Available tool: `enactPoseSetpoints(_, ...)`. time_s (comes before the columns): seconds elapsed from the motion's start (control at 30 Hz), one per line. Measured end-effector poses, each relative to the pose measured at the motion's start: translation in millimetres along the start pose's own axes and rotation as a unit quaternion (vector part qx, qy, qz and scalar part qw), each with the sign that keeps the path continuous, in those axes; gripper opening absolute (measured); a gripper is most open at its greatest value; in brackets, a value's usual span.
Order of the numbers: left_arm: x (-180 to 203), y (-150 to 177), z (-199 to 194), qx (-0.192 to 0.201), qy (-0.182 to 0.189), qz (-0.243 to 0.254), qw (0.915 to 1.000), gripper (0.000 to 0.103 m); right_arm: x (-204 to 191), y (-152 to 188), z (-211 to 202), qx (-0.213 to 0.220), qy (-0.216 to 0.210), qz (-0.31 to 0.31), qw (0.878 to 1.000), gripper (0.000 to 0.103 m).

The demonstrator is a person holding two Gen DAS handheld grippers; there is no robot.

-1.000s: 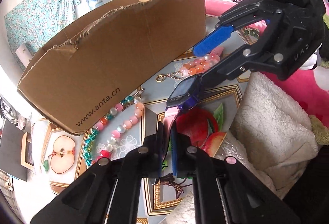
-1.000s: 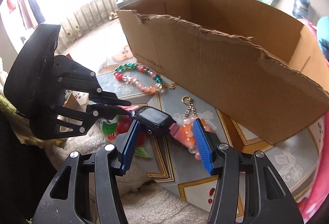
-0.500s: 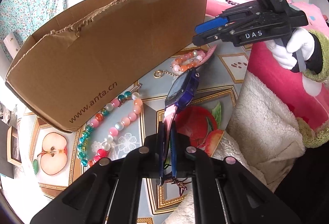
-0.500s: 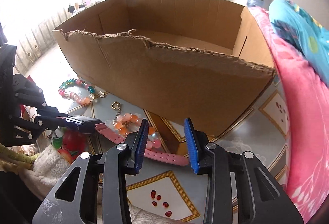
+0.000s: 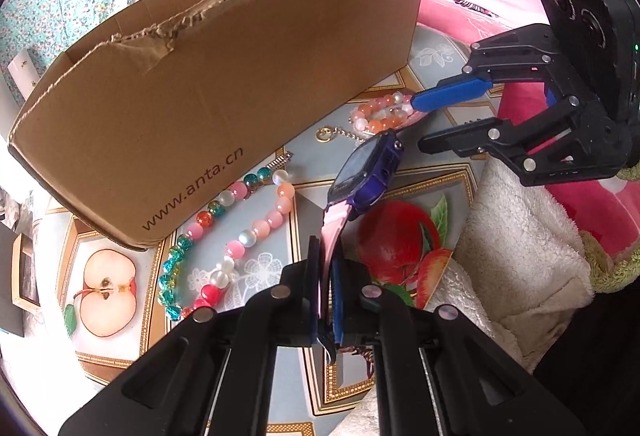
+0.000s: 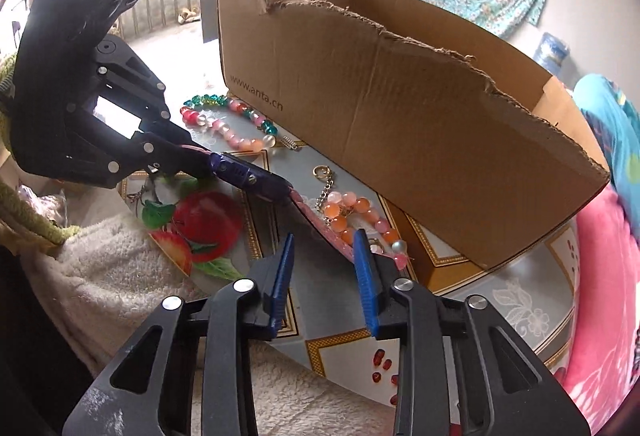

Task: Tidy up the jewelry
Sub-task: 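Carry the pink watch into the cardboard box with the left tool and release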

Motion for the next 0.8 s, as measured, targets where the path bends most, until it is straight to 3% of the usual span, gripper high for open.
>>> enactPoseSetpoints(0.03,-1,0,0,0.000,0.001,-0.002,1.0000,0.005,1,1,4,-0.001,0.014,-0.004,1.000,0.013)
enactPoseSetpoints(0.27,-1,-1,-3,0.002,-0.016,0.003,0.9999,0.004,-3,1,1,0.028,0.048,-0.025,0.998,0.003)
enactPoseSetpoints(0.5,2,-8,-19,0.019,-0.029,-0.007,0.9994,0.004,2,-5,-24,0.057,0.058,0.005,0.997,0.001)
enactPoseSetpoints(0.8,-28,-50,-96,0.107,-0.023,-0.048,0.9929,0.004,12,-66,-89,0.122,0.029,0.052,0.991,0.001)
Point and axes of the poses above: each gripper's, at about its wrist camera, not at the fingertips, and z roughly the way its jaws point, x to its right, y to its underside, the point moved 6 cm from there along z, roughly the way its jaws point, and after that the axes turned 12 degrees about z, right-handed, at the moved point
